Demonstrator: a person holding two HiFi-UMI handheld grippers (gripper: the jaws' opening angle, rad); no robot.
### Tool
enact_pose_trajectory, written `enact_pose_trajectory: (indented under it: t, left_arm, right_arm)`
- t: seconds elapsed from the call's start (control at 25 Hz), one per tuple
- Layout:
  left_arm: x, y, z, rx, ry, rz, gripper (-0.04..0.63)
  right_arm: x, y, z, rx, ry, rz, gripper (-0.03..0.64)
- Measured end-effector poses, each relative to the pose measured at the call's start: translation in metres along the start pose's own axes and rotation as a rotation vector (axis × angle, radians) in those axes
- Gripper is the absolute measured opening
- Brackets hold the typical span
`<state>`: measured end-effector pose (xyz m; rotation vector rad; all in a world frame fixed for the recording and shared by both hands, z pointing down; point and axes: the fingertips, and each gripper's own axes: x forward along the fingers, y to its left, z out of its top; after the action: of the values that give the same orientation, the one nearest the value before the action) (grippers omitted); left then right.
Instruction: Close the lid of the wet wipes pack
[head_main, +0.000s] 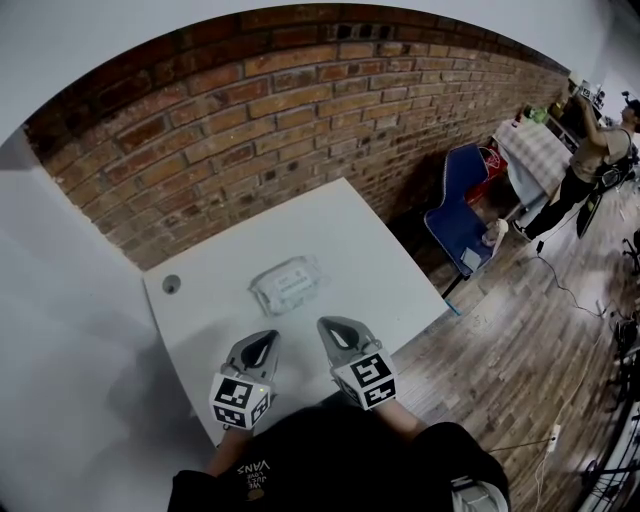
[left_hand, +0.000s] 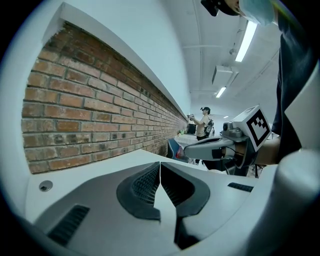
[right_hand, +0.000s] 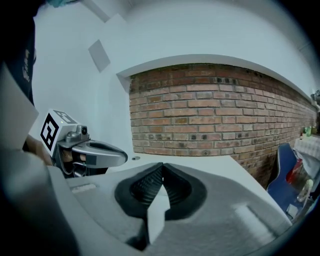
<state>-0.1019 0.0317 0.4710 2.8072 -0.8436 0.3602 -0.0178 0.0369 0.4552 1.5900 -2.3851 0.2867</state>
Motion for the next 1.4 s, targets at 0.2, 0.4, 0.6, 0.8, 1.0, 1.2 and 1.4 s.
enact_pose_trajectory:
  t: [0.2, 0.4, 0.6, 0.8, 1.0, 1.2, 1.4]
  left_arm:
    - [-0.002, -0.001, 0.005, 0.011, -0.012, -0.001, 0.002]
    - [-0.007, 0.000, 0.010, 0.017, -0.021, 0.007, 0.002]
    - [-0.009, 0.002, 0.011, 0.015, -0.024, 0.017, 0.002]
    - [-0.008, 0.001, 0.009, 0.015, -0.022, 0.013, 0.002]
    - [-0.007, 0.001, 0.010, 0.016, -0.024, 0.012, 0.002]
    - [-0.006, 0.000, 0.010, 0.013, -0.027, 0.015, 0.002]
    - [-0.006, 0.001, 0.007, 0.008, -0.019, 0.016, 0.002]
  right_arm:
    - [-0.002, -0.002, 0.001, -0.006, -0.001, 0.001, -0.003]
    - [-0.004, -0.003, 0.002, -0.011, 0.016, -0.001, -0.003]
    - [-0.003, -0.004, 0.005, -0.026, 0.022, -0.003, -0.004]
    - [-0.001, -0.004, 0.003, -0.021, 0.024, -0.003, -0.003]
    - [-0.001, -0.005, 0.003, -0.018, 0.026, -0.006, -0.003]
    - [-0.002, -0.005, 0.000, -0.014, 0.032, -0.005, -0.003]
    - [0.000, -0.004, -0.001, -0.012, 0.035, 0.000, -0.003]
